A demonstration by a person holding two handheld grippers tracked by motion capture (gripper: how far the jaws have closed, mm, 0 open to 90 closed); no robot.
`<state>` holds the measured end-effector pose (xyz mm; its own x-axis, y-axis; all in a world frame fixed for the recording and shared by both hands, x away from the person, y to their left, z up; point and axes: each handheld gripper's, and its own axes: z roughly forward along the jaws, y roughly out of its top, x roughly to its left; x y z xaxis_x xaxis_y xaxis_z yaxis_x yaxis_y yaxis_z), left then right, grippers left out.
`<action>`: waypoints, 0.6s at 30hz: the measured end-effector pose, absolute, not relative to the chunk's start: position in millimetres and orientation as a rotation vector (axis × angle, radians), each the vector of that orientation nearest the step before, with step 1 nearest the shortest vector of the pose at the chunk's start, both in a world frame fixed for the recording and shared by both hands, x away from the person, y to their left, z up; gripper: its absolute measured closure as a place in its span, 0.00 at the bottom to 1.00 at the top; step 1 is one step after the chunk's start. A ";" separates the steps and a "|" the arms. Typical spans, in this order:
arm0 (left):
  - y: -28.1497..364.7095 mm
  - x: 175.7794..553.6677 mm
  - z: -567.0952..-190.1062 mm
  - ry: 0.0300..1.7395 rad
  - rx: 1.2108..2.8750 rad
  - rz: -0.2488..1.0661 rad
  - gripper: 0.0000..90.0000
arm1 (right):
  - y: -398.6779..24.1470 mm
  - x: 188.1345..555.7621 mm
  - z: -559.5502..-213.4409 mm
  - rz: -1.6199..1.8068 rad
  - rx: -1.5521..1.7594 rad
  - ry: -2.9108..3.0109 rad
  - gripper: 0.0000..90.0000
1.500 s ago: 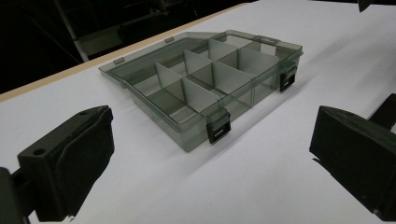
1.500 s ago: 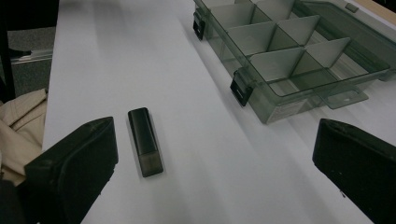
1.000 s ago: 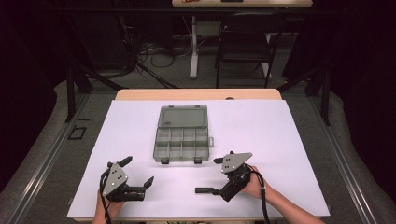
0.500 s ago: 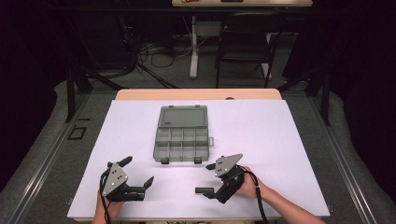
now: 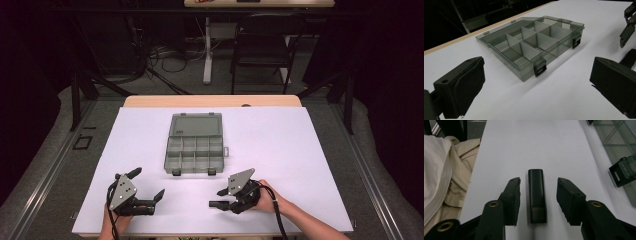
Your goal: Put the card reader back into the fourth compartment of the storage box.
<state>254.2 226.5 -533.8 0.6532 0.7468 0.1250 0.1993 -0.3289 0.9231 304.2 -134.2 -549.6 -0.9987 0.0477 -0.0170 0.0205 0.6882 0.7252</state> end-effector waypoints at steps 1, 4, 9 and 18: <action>226.5 254.2 -533.8 0.751 1.862 0.678 0.00 | -133.8 303.9 -550.4 1.216 0.050 2.858 0.64; 226.6 254.3 -533.9 0.751 1.862 0.677 0.00 | -132.8 302.9 -552.7 1.200 0.041 2.860 0.69; 226.5 254.3 -534.0 0.750 1.864 0.676 0.00 | -132.2 302.1 -555.1 1.186 0.039 2.857 0.73; 226.1 255.4 -534.6 0.747 1.866 0.669 0.00 | -131.5 301.3 -557.8 1.172 0.012 2.854 0.77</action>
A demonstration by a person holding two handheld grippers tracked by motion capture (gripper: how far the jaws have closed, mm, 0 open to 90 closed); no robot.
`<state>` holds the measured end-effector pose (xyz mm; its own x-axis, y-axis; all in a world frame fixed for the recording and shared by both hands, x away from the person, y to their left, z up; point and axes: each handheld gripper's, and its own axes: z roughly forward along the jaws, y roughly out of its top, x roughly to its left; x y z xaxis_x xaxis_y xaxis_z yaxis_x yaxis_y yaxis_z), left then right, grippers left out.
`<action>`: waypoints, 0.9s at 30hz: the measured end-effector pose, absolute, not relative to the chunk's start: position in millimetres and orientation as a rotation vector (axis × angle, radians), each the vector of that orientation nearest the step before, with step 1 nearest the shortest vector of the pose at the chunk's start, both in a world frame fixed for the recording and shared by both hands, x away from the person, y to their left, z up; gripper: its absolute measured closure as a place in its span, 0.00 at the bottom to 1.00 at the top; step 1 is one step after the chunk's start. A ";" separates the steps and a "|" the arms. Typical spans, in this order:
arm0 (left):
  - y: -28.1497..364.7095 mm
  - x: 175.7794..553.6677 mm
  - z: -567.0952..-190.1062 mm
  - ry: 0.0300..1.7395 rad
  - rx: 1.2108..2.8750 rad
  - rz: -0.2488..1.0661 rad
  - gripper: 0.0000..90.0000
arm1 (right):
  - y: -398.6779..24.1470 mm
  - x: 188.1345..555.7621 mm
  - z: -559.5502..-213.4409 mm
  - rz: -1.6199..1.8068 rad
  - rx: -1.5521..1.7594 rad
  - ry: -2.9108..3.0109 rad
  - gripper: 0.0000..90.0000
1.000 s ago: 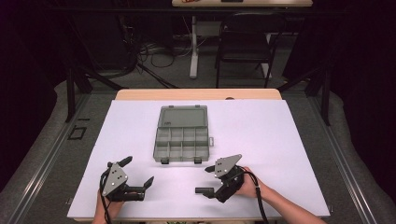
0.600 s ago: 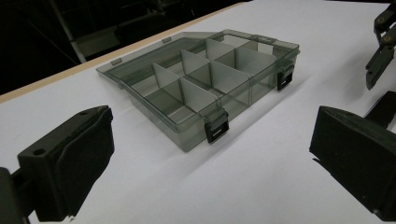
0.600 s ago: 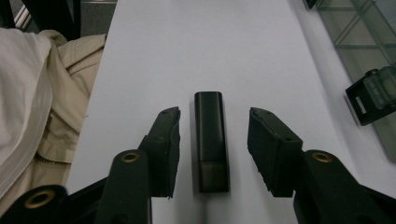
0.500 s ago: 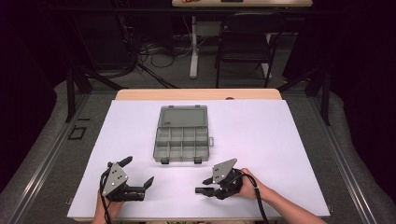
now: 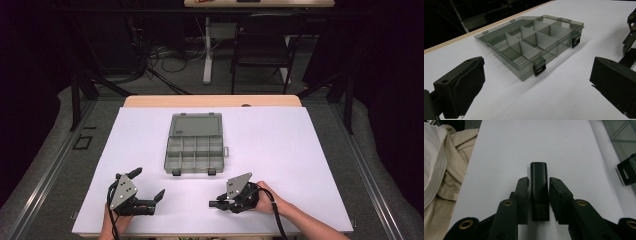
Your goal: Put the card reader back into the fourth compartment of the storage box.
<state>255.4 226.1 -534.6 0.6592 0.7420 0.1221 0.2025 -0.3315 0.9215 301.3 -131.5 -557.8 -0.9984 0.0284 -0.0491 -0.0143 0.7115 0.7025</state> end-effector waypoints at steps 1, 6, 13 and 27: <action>226.1 255.5 -534.6 0.747 1.868 0.669 0.00 | -131.5 301.3 -557.8 1.172 0.009 2.853 0.77; 225.8 255.9 -535.0 0.749 1.870 0.667 0.00 | -131.8 301.1 -558.2 1.174 0.002 2.846 0.81; 225.6 256.1 -535.2 0.751 1.871 0.663 0.00 | -131.8 300.8 -558.7 1.184 0.012 2.832 0.81; 226.7 255.7 -534.7 0.750 1.870 0.668 0.00 | -135.0 298.1 -549.0 1.224 0.029 2.792 0.81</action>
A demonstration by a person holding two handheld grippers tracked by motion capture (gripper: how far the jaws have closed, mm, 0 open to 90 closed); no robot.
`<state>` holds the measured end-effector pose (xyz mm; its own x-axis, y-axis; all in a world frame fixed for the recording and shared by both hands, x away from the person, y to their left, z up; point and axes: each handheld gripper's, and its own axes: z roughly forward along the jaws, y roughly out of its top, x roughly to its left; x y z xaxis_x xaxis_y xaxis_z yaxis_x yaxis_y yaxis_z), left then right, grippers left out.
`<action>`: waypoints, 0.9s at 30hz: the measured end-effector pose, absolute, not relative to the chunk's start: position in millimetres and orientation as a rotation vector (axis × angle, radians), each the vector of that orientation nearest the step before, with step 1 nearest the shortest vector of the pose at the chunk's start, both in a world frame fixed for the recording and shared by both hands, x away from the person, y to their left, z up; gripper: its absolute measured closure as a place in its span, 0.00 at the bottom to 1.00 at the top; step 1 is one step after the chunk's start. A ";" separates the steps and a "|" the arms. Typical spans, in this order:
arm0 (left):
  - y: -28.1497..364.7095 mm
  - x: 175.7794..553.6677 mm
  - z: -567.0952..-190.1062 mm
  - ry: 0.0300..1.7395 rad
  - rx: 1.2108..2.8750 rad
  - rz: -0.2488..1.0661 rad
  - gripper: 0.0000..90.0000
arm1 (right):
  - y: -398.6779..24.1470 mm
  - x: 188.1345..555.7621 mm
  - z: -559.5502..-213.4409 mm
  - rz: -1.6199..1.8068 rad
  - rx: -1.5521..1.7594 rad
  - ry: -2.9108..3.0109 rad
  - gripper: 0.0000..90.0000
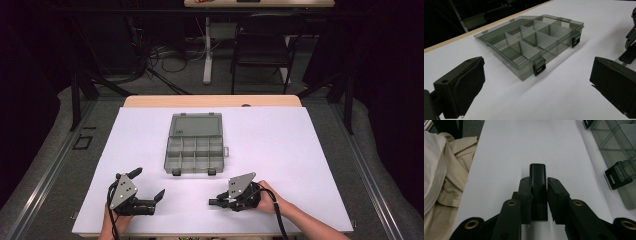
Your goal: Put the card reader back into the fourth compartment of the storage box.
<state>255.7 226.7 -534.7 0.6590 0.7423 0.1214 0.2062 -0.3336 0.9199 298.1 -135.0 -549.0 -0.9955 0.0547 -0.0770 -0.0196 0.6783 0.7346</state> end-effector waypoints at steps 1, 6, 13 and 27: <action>226.7 255.5 -534.7 0.751 1.868 0.667 0.00 | -135.2 298.0 -548.2 1.228 0.028 2.790 0.81; 226.7 255.4 -534.6 0.751 1.866 0.666 0.00 | -136.8 297.0 -544.0 1.247 0.039 2.775 0.81; 227.1 255.4 -534.6 0.750 1.869 0.669 0.00 | -139.9 296.5 -538.6 1.264 0.039 2.754 0.81; 227.2 255.3 -534.6 0.750 1.870 0.668 0.00 | -146.4 297.1 -529.4 1.299 0.057 2.714 0.81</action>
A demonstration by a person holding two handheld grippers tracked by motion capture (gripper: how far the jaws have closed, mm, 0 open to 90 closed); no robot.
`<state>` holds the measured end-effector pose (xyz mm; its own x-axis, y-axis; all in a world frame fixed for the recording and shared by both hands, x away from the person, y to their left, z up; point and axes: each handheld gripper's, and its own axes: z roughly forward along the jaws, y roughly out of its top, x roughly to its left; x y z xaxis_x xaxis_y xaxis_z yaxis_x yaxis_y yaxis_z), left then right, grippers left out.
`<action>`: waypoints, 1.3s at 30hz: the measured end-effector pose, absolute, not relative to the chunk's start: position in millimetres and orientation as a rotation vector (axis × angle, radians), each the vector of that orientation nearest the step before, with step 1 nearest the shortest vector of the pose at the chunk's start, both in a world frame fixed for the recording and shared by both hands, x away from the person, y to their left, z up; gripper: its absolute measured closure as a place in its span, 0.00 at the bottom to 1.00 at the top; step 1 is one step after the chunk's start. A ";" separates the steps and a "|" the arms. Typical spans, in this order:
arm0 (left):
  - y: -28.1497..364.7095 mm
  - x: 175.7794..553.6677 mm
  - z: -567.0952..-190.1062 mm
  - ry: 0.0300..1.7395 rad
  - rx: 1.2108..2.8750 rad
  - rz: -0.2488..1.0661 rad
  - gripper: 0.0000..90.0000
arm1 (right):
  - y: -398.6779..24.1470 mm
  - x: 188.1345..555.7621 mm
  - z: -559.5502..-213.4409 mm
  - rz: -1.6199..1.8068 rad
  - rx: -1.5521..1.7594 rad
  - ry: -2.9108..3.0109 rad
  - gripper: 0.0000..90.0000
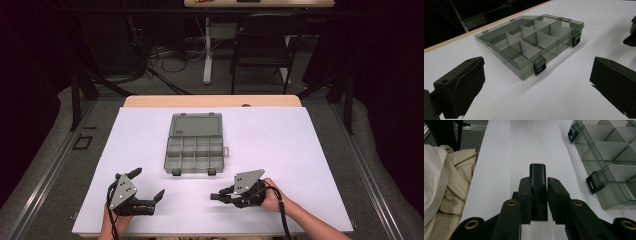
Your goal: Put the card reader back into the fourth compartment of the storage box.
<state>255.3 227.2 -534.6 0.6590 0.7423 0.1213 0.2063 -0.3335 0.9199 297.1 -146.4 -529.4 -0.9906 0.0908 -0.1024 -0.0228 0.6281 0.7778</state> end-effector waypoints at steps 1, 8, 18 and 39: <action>227.1 255.4 -534.6 0.751 1.871 0.665 0.00 | -147.1 297.4 -528.5 1.303 0.059 2.714 0.81; 227.2 255.5 -534.7 0.751 1.873 0.665 0.00 | -151.2 297.8 -523.4 1.318 0.067 2.687 0.81; 227.4 255.7 -534.8 0.752 1.878 0.661 0.00 | -156.9 297.7 -516.7 1.340 0.078 2.654 0.81; 226.9 256.4 -535.1 0.752 1.874 0.654 0.00 | -162.4 297.5 -504.5 1.379 0.104 2.601 0.81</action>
<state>256.4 226.9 -535.1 0.6641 0.7391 0.1131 0.2143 -0.3331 0.9182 297.5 -162.4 -504.5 -0.9784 0.1528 -0.1395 -0.0297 0.5634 0.8257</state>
